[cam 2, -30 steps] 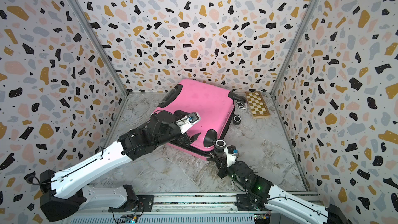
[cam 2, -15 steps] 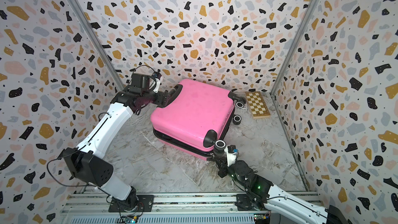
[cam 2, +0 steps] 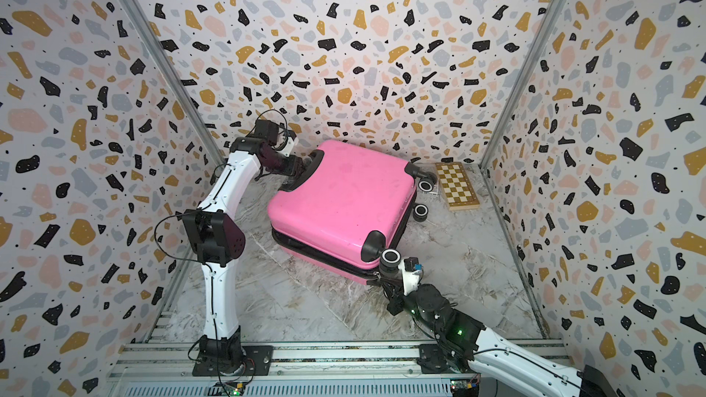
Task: Close the suitcase zippers
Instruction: Zip the zipper on the suitcase.
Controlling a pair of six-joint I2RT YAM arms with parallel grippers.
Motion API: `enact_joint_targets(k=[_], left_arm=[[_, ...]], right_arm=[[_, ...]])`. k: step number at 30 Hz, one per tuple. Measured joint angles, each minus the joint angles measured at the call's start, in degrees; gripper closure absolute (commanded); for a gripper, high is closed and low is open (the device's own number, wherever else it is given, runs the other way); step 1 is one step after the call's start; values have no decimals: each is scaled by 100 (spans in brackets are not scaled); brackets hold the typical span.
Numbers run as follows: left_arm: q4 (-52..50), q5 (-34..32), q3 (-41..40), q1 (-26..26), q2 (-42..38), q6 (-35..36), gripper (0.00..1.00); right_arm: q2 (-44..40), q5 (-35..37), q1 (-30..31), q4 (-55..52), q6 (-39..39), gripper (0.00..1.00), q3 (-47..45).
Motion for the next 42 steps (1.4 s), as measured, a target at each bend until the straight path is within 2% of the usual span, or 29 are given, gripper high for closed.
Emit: enact_joint_targets(k=[5, 7, 10, 18, 24, 28, 36, 42], left_arm=[[-39, 273, -184, 22, -46, 20, 66], [-59, 286, -184, 17, -46, 50, 83], [9, 297, -260, 76, -81, 166, 100], [717, 605, -1893, 568, -1058, -407, 100], [1309, 260, -3536, 844, -2236, -1104, 100], [1770, 131, -4199, 903, -2673, -1497, 100], [2879, -138, -5265, 940, -3338, -2094, 100], [3300, -457, -5755, 1119, -3718, -2273, 100]], right_arm=[[81, -9, -15, 11, -39, 100, 28], [153, -2, -22, 17, -61, 100, 63], [254, -9, -33, 33, -162, 100, 116], [293, -50, -76, 297, -260, 100, 79], [509, -92, -105, 748, -570, 100, -2], [730, -107, -114, 1060, -699, 100, -24], [1738, 249, 33, 1871, -1067, 100, 70], [2761, 745, 326, 2065, -1132, 100, 658]])
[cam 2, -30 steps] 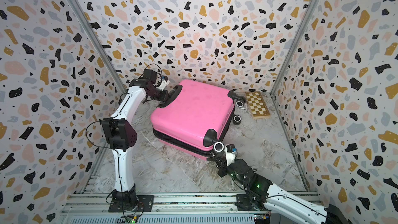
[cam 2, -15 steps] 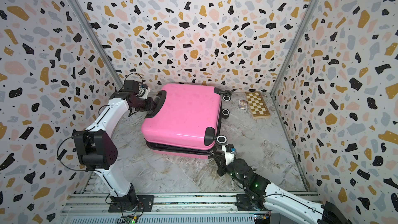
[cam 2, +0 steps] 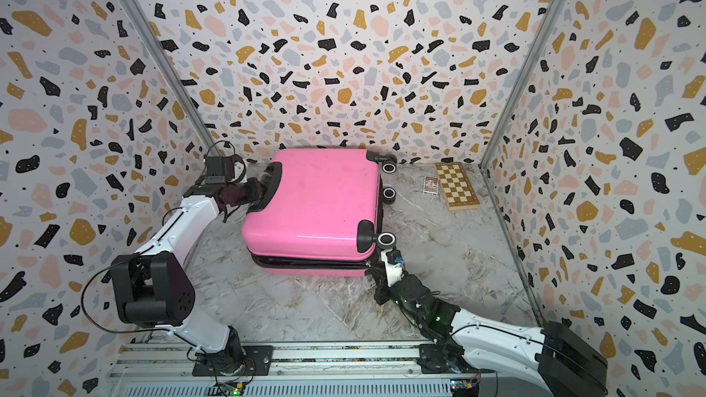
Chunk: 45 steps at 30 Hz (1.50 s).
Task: Close the suitcase zippers
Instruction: Zip the zipper on the suitcase.
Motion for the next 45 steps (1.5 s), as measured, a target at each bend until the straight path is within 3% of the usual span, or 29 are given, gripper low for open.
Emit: enact_joint_targets(k=[5, 10, 15, 21, 27, 32, 33, 39, 42, 45], left_arm=[[428, -741, -358, 68, -435, -787, 100], [363, -988, -356, -79, -686, -1576, 100], [256, -1049, -260, -133, -634, -1834, 100], [157, -1084, -192, -164, -573, -1891, 100], [146, -1224, -459, -168, -813, -1926, 100], [92, -1172, -887, -170, -1237, -1952, 100], [92, -1139, -955, -175, -1311, -1965, 97], [197, -811, -1276, -431, -1777, -1965, 38], [-13, -772, -1274, -691, -1974, -1746, 22], [-326, -868, -1187, -999, -2114, -1276, 17]], right_arm=[[588, 146, 306, 13, -229, 100, 503], [835, -584, 828, -13, -1010, 100, 852], [715, -955, 925, -153, -1513, 100, 881], [481, -774, 925, -496, -1545, 100, 872], [208, -866, 385, -780, -1257, 100, 846], [-164, -1091, -540, -1139, -988, 100, 763], [-210, -1147, -704, -1189, -962, 100, 752], [-291, -1773, -1886, -1351, -933, 100, 723], [-160, -2131, -2417, -1335, -1027, 100, 743], [13, -2487, -2876, -1327, -1139, 100, 841]])
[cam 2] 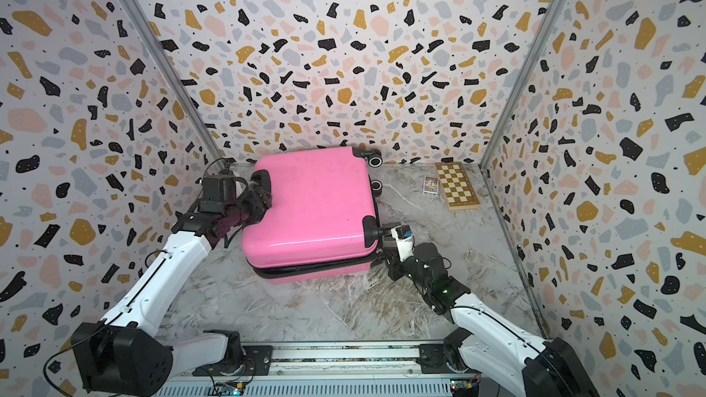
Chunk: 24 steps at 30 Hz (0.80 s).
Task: Close the suitcase zippers
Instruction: Zip the zipper on the suitcase.
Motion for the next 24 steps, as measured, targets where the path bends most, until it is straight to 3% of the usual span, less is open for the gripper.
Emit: enact_joint_targets(k=[3, 7, 11, 16, 20, 24], left_arm=[[-186, -188, 197, -479, -129, 776, 17], [22, -170, 284, -1620, -354, 2245, 16], [249, 42, 269, -2693, -339, 3654, 9], [761, -256, 9, -3812, 50, 5123, 2], [1226, -649, -83, -4273, 673, 5842, 1], [1790, -1132, -70, -4411, 1283, 6199, 4]], right_arm=[[114, -214, -238, -24, -109, 100, 94], [133, -369, -306, -28, -160, 100, 107], [131, -459, -328, -28, -149, 100, 107], [61, -538, -332, -48, -127, 100, 74], [-55, -579, -332, -76, -107, 100, 7], [-190, -634, -330, -103, -94, 100, -72]])
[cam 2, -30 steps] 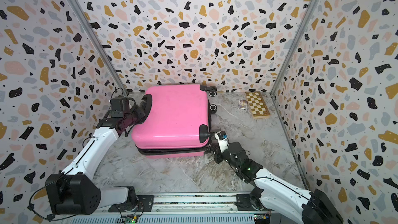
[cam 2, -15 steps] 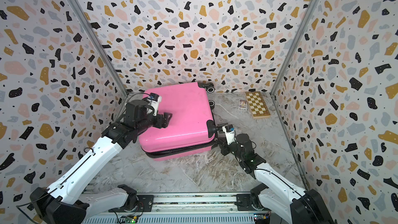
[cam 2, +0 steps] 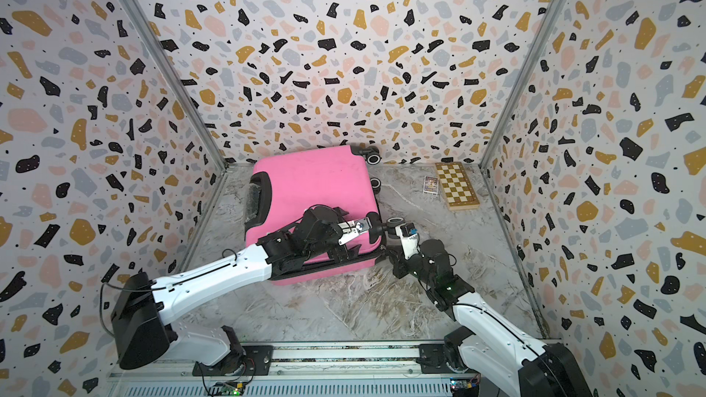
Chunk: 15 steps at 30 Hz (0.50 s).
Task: Close the suitcase zippers
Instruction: Zip the zipper on the suitcase.
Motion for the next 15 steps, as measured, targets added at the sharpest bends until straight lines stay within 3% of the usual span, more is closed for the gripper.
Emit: enact_joint_targets(k=[4, 8, 15], left_arm=[[175, -348, 254, -205, 315, -31, 10], [289, -520, 560, -372, 627, -267, 23], [450, -577, 671, -431, 737, -627, 32]], right_arm=[[-144, 50, -7, 61, 59, 100, -162], [-315, 328, 249, 227, 140, 100, -369], [-417, 887, 741, 437, 306, 100, -531]])
